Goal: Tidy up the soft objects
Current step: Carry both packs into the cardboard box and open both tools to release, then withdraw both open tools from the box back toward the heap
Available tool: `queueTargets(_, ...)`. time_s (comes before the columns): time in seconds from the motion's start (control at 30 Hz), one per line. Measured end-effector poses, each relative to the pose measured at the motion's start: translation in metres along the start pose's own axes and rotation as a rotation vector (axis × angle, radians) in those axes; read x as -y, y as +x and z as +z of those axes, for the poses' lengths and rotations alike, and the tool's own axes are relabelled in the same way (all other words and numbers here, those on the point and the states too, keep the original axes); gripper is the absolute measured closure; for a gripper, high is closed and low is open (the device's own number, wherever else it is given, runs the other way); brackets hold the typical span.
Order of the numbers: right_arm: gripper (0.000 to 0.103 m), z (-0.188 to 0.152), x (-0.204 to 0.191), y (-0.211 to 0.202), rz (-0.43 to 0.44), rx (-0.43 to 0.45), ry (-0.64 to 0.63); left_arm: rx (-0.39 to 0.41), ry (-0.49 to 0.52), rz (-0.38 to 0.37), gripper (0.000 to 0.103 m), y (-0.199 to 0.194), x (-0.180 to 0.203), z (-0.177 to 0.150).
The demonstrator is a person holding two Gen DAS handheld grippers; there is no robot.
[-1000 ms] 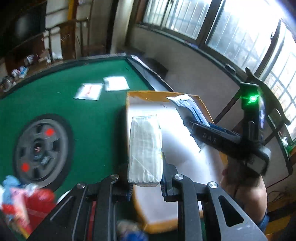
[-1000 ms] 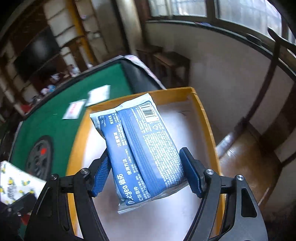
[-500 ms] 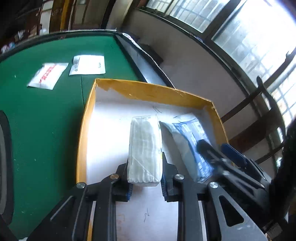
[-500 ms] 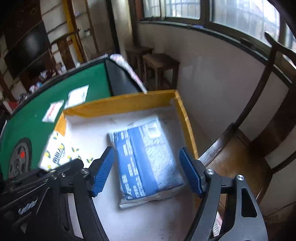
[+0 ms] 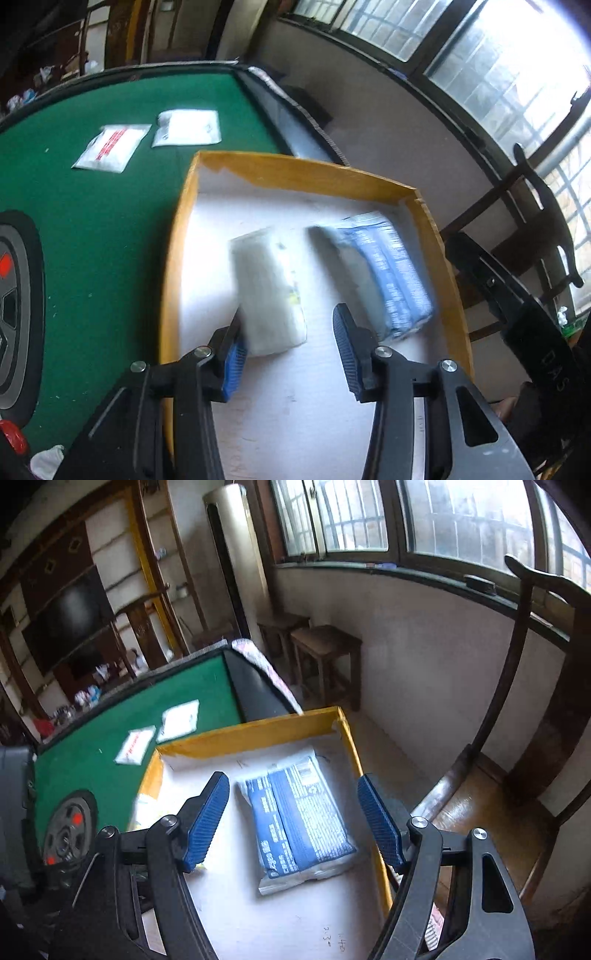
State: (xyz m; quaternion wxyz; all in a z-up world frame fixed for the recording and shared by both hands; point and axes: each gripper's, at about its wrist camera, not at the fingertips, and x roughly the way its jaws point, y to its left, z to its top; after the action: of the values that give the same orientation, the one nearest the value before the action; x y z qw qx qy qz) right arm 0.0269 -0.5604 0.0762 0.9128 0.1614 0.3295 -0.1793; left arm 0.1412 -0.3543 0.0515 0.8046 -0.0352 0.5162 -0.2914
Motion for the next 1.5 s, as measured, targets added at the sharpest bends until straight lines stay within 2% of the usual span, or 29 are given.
queueTargets(0.07, 0.03, 0.002, 0.002, -0.011, -0.009, 0.051, 0.0, 0.006, 0.025, -0.003, 0.058, -0.002, 0.01, 0.0)
queueTargets(0.23, 0.03, 0.003, 0.007, -0.039, 0.016, 0.169, 0.048, 0.085, 0.068, 0.053, 0.058, -0.02, 0.023, -0.001)
queueTargets(0.33, 0.03, 0.003, 0.004, -0.052, 0.076, 0.194, 0.066, 0.158, 0.055, 0.051, 0.058, -0.037, 0.023, -0.005)
queueTargets(0.43, 0.03, -0.003, 0.007, -0.061, 0.148, 0.224, 0.126, 0.189, 0.053, 0.109, 0.058, -0.043, 0.022, -0.007)
queueTargets(0.57, 0.03, -0.009, -0.002, -0.077, 0.064, 0.34, 0.09, 0.214, 0.064, 0.174, 0.058, -0.046, 0.022, -0.006)
queueTargets(0.63, 0.03, -0.011, -0.004, -0.084, 0.086, 0.374, 0.105, 0.206, 0.065, 0.19, 0.058, -0.043, 0.023, -0.004)
queueTargets(0.73, 0.03, -0.012, -0.006, -0.079, 0.083, 0.321, 0.116, 0.211, 0.078, 0.198, 0.058, -0.043, 0.025, -0.001)
queueTargets(0.8, 0.03, -0.013, -0.003, -0.071, 0.116, 0.271, 0.131, 0.212, 0.08, 0.214, 0.058, -0.047, 0.025, -0.004)
queueTargets(0.87, 0.03, -0.016, 0.003, -0.067, 0.145, 0.253, 0.153, 0.21, 0.079, 0.206, 0.058, -0.054, 0.022, -0.011)
queueTargets(1.0, 0.03, -0.019, -0.009, -0.064, 0.139, 0.248, 0.09, 0.236, 0.101, 0.246, 0.058, -0.086, 0.017, -0.034)
queueTargets(1.1, 0.03, -0.028, -0.03, -0.065, 0.139, 0.255, 0.006, 0.267, 0.085, 0.263, 0.058, -0.115, 0.0, -0.052)
queueTargets(1.17, 0.03, -0.032, -0.035, -0.068, 0.169, 0.249, -0.013, 0.278, 0.04, 0.275, 0.054, -0.139, -0.026, -0.068)
queueTargets(1.3, 0.03, -0.041, -0.044, -0.07, 0.241, 0.232, -0.037, 0.282, -0.067, 0.308, 0.053, -0.181, -0.087, -0.095)
queueTargets(1.4, 0.03, -0.046, -0.053, -0.069, 0.287, 0.215, -0.061, 0.307, -0.149, 0.383, 0.053, -0.22, -0.139, -0.117)
queueTargets(1.5, 0.03, -0.053, -0.066, -0.07, 0.275, 0.228, -0.118, 0.319, -0.243, 0.461, 0.043, -0.251, -0.192, -0.132)
